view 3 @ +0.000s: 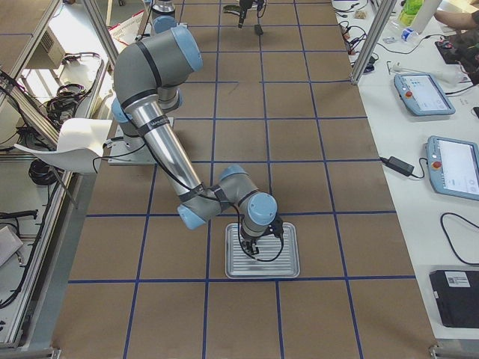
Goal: Place bearing gear from tray to pile
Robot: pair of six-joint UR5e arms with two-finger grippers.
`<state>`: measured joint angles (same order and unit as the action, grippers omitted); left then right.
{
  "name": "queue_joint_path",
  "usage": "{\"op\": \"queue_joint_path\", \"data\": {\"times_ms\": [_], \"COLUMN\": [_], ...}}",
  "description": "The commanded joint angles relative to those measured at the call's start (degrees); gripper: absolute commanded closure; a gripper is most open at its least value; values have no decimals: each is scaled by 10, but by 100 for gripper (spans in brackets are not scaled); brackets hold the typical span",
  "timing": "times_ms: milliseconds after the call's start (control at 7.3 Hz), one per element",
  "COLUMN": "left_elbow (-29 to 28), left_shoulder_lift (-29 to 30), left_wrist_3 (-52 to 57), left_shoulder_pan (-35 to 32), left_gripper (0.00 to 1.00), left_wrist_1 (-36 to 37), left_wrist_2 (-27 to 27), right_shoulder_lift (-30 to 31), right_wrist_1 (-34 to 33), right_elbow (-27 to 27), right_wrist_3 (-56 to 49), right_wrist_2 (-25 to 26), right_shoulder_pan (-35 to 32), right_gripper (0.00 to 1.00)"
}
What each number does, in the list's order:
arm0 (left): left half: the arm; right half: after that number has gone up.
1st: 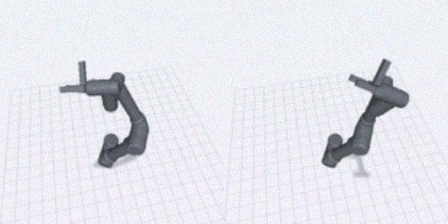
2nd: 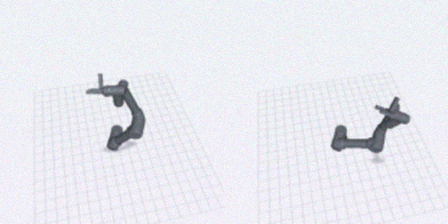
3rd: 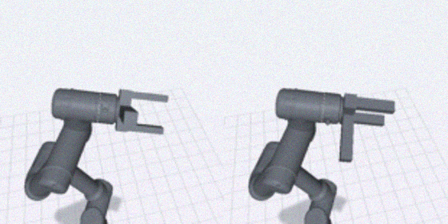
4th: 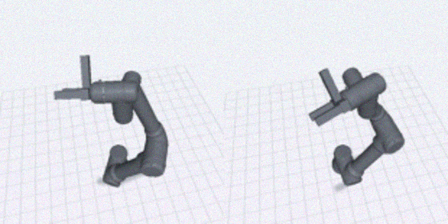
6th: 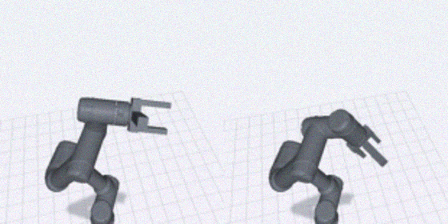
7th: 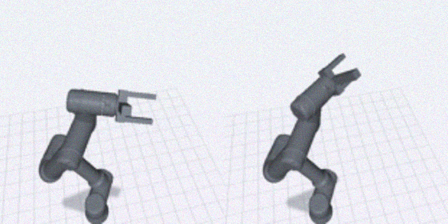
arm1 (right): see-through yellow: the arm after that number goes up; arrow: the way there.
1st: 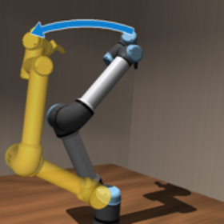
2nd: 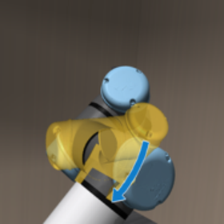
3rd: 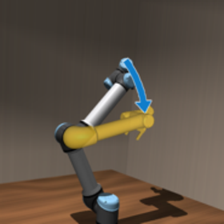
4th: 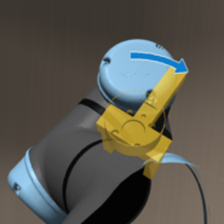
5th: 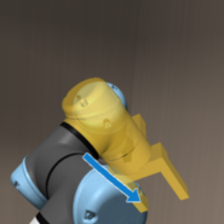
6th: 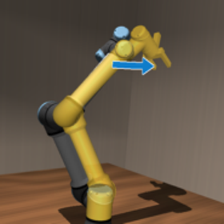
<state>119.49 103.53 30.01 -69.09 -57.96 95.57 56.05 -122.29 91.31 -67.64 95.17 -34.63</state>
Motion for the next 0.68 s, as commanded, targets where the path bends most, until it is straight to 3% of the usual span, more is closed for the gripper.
{"op": "queue_joint_path", "data": {"times_ms": [0,137,274,548], "left_elbow": [-7,-34,-81,-219], "left_shoulder_lift": [-6,-11,-26,-60], "left_wrist_3": [1,0,-6,-64], "left_shoulder_pan": [-6,-13,-37,-97], "left_gripper": [0,0,0,0], "left_wrist_1": [0,-20,-96,-275], "left_wrist_2": [-4,-4,-5,-5], "right_shoulder_lift": [-2,-2,-2,-2], "right_wrist_1": [0,-1,-1,1], "right_elbow": [0,0,0,0], "right_wrist_3": [0,0,-1,0], "right_wrist_2": [0,-1,0,3], "right_shoulder_pan": [0,0,0,0], "right_gripper": [44,45,52,86]}}
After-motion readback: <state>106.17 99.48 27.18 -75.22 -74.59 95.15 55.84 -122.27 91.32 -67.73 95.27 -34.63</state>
